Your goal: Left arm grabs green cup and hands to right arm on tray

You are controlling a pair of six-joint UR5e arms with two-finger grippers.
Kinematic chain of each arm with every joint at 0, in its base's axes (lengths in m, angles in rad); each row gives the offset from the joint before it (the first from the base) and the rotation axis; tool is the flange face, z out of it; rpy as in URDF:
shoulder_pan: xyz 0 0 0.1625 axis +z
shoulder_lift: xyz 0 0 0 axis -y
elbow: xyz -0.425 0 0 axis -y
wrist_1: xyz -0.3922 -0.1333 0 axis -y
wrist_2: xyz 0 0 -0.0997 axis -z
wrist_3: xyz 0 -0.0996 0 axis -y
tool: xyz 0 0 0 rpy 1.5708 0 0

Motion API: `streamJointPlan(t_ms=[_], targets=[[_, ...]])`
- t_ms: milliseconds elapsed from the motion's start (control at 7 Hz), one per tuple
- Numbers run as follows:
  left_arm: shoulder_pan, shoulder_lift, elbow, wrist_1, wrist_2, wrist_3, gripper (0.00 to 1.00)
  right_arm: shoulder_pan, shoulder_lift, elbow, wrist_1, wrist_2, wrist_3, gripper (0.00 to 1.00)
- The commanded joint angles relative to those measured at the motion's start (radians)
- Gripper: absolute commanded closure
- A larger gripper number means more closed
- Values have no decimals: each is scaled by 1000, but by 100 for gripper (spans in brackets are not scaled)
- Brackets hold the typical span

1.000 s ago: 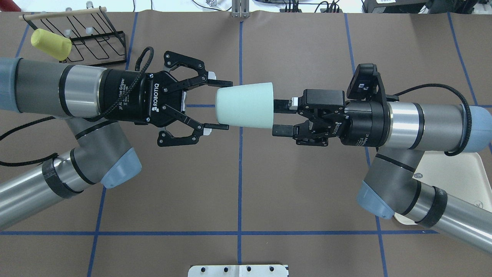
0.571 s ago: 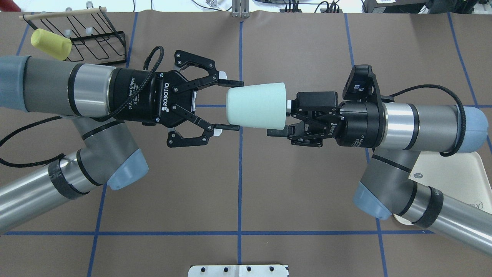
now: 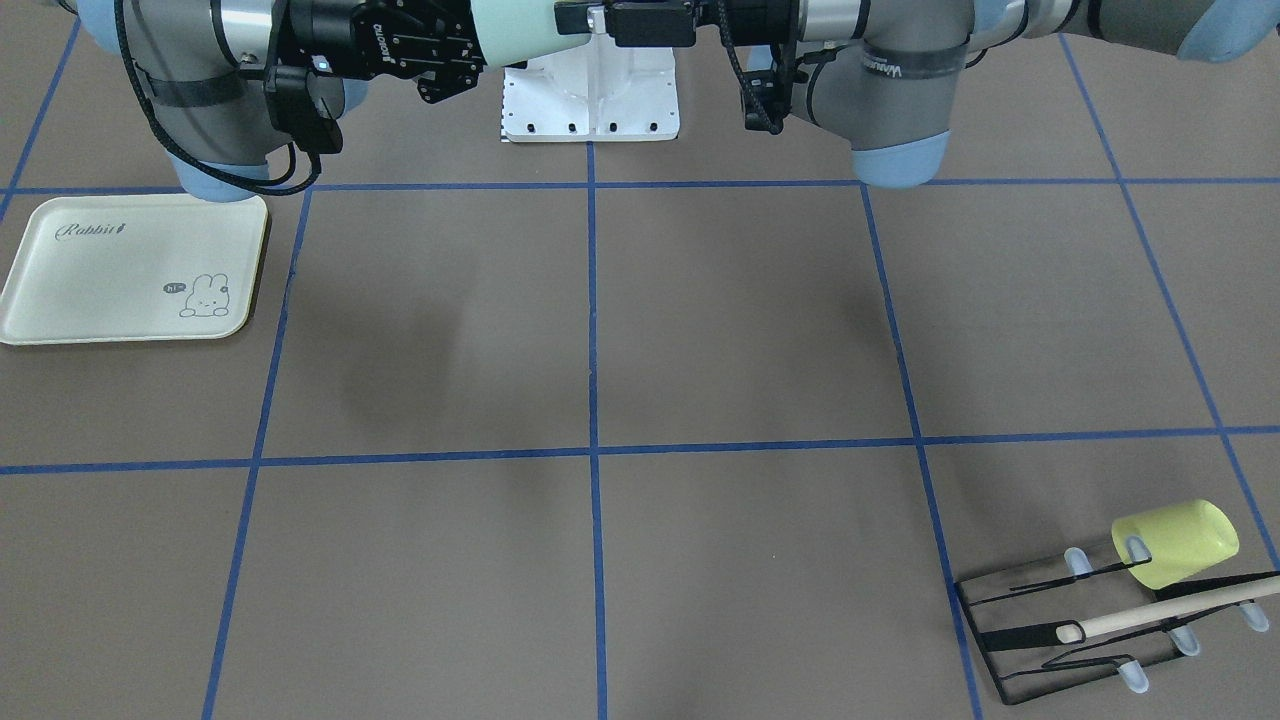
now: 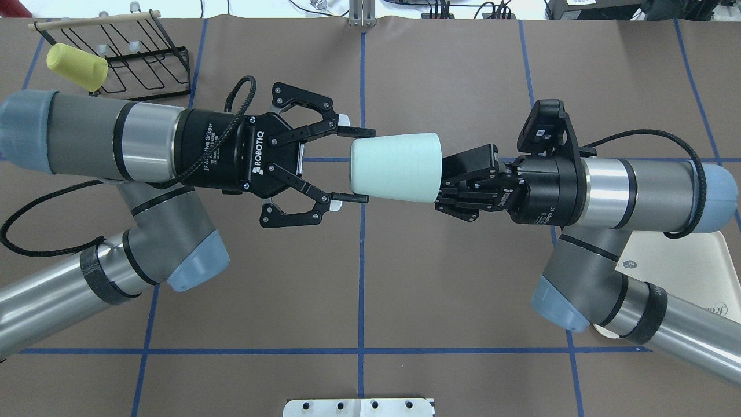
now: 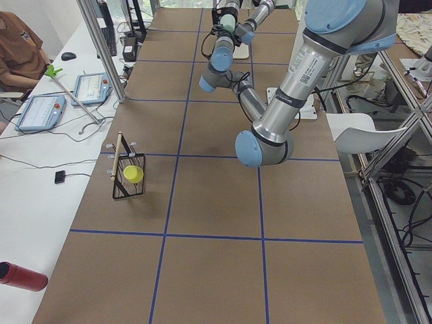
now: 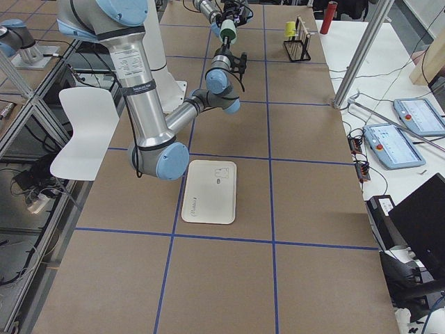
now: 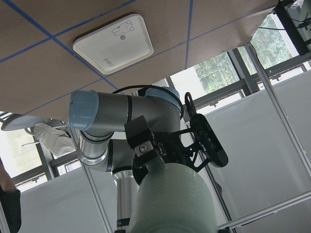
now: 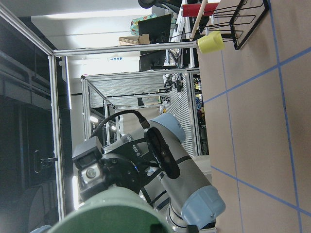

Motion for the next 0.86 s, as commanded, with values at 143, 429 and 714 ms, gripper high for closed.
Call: streamJointPlan(t_ms=[143,429,714], targets=[[8,0,5,0,4,10,59,1,-2,0,6,1,0,100],[3,9,-10,0,-5,9,0,3,-11,-1,39,-2,8,100],[-1,50,-43,-2,-13,11,0,6,-13,0,41,-2,9,100]])
